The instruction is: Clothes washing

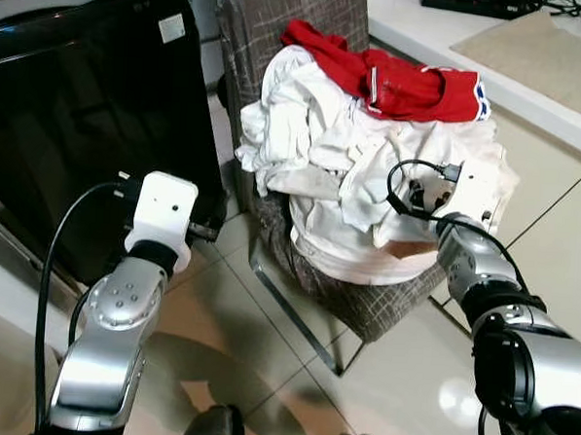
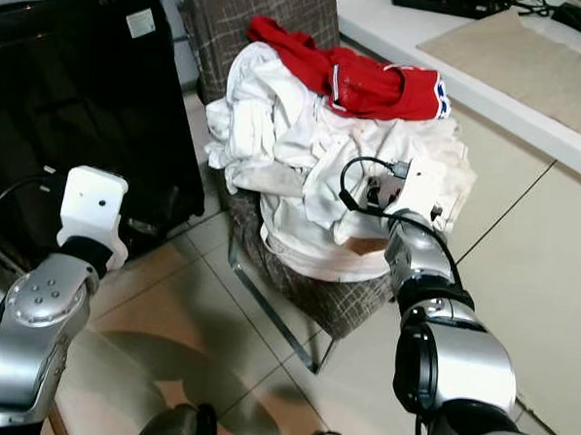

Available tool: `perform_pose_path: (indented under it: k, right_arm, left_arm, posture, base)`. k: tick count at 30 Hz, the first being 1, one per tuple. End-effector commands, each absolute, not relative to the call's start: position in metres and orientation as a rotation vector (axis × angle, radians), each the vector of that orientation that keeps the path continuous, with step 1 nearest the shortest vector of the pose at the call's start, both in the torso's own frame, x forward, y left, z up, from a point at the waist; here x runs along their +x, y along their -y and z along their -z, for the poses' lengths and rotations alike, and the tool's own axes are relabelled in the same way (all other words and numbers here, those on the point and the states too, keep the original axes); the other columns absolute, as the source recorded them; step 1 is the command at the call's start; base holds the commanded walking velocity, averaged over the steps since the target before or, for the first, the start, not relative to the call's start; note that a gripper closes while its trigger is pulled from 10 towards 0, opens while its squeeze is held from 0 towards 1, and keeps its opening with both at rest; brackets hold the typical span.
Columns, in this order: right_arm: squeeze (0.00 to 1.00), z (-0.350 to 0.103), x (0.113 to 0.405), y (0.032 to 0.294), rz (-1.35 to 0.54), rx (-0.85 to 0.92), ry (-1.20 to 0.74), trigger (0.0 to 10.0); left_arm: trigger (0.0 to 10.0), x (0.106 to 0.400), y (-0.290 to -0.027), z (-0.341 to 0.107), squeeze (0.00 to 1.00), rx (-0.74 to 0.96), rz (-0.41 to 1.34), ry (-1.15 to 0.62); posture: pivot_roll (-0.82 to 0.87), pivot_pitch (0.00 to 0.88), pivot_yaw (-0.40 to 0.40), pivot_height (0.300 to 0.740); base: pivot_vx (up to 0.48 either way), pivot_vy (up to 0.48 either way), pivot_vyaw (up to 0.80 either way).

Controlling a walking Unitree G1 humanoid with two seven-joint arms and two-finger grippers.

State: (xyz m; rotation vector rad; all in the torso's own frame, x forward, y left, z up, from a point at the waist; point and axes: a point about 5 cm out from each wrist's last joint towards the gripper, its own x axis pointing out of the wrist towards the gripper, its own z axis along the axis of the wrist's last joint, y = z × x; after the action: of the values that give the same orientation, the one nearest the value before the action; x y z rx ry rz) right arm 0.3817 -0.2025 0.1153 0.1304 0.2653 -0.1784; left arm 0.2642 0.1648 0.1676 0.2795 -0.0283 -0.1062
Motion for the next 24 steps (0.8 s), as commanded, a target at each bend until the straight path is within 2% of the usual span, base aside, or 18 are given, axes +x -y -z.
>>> perform_pose_path:
  k: [1,7,24]
  right_arm:
    - [0.00,-0.116,0.384,0.197,0.164,0.156,-0.283,0.0]
    - [0.00,-0.120,0.387,0.187,0.115,0.134,-0.258,0.0]
    - [0.00,-0.113,0.384,0.184,0.114,0.147,-0.258,0.0]
  left_arm:
    - [10.0,0.262,-0.166,-0.169,0.00,0.282,0.084,0.023]
    - [10.0,0.263,-0.162,-0.169,0.00,0.279,0.080,0.023]
    - [10.0,0.269,-0.154,-0.167,0.00,0.281,0.101,0.014]
  posture:
    - [0.14,0.172,-0.003,0.740]
    - [0.13,0.166,-0.013,0.740]
    - [0.10,0.155,-0.002,0.740]
  base:
    - [0.000,0.000,0.00]
    - [0.000,0.000,0.00]
    - [0.000,0.000,0.00]
